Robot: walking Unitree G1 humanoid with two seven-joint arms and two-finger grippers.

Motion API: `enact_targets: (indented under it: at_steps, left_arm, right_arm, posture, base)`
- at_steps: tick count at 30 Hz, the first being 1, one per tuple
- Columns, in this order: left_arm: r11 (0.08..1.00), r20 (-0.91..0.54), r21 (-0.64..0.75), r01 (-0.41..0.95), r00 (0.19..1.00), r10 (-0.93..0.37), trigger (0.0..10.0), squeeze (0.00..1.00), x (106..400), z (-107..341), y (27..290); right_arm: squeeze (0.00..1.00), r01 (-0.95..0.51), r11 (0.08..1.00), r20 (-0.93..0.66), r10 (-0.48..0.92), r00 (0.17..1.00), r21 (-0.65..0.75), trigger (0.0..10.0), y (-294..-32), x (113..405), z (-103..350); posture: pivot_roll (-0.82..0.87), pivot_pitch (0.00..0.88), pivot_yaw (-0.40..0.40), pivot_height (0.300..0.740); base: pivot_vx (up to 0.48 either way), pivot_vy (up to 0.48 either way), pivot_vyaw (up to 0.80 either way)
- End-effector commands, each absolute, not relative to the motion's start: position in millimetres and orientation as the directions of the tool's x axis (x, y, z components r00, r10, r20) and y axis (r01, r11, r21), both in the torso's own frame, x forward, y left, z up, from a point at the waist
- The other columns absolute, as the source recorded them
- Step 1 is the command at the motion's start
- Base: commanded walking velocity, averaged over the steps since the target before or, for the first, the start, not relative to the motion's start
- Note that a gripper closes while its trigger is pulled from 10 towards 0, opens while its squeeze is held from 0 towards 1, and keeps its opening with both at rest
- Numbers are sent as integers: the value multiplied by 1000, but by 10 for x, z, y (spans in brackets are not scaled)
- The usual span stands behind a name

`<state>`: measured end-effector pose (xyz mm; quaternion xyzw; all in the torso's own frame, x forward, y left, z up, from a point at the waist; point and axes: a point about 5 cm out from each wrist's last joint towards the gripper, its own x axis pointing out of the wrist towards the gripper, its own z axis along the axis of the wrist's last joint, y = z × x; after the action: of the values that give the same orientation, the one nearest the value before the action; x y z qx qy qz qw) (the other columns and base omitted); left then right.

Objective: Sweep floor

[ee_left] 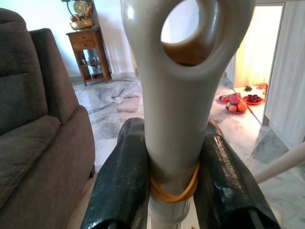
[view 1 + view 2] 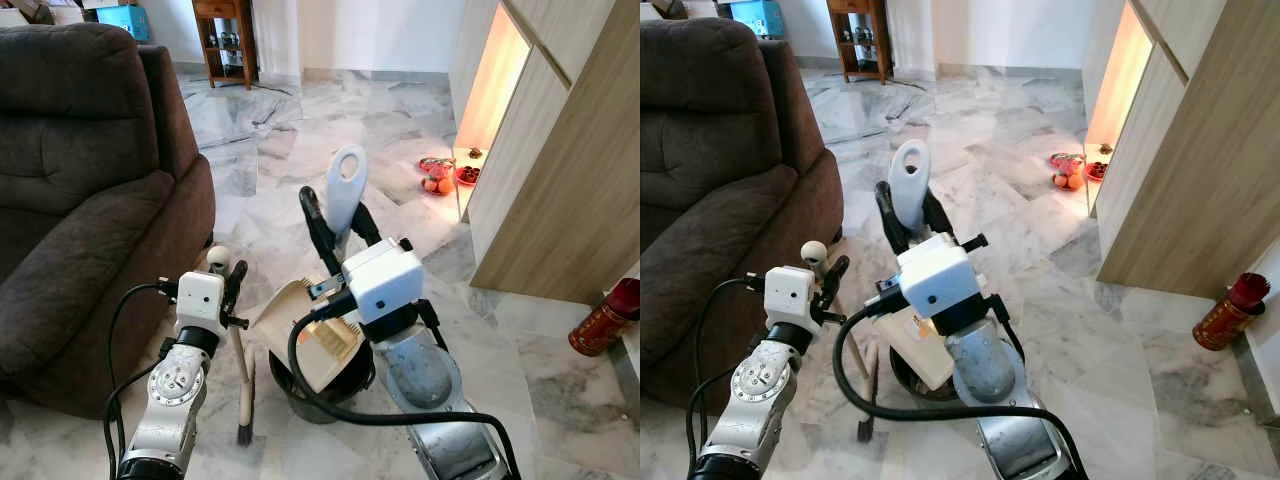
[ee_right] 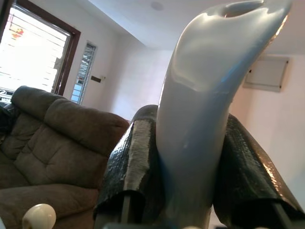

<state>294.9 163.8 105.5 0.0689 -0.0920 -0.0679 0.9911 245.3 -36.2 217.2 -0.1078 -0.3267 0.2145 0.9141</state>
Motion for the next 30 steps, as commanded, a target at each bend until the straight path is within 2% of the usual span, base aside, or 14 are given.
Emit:
enact_targets:
  at_steps: [1,15,24,30]
  left_arm:
    - [978,224,172,117,962,-155,10000,0,2956,1149,1628]
    - [975,221,186,123,962,-163,10000,0,2951,1136,1607]
    - [974,219,191,124,962,-165,10000,0,2950,1130,1600]
    - [972,218,198,124,961,-167,10000,0,2953,1128,1600]
  right_arm:
    - [0,-303,874,616,483,623,-379,10000,-323,2379,2286]
    - [0,-288,844,621,530,577,-453,10000,-242,2327,2274]
    - [0,-257,839,621,532,576,-480,10000,-239,2341,2259]
    - [0,-137,849,642,482,596,-511,10000,-336,2432,2299]
  posture:
    - [99,58,37,740]
    - [101,61,30,740]
    - [100,60,29,740]
    - [101,58,30,740]
  base:
    - [0,0,0]
    - [0,0,0]
    - [0,0,0]
    - [0,0,0]
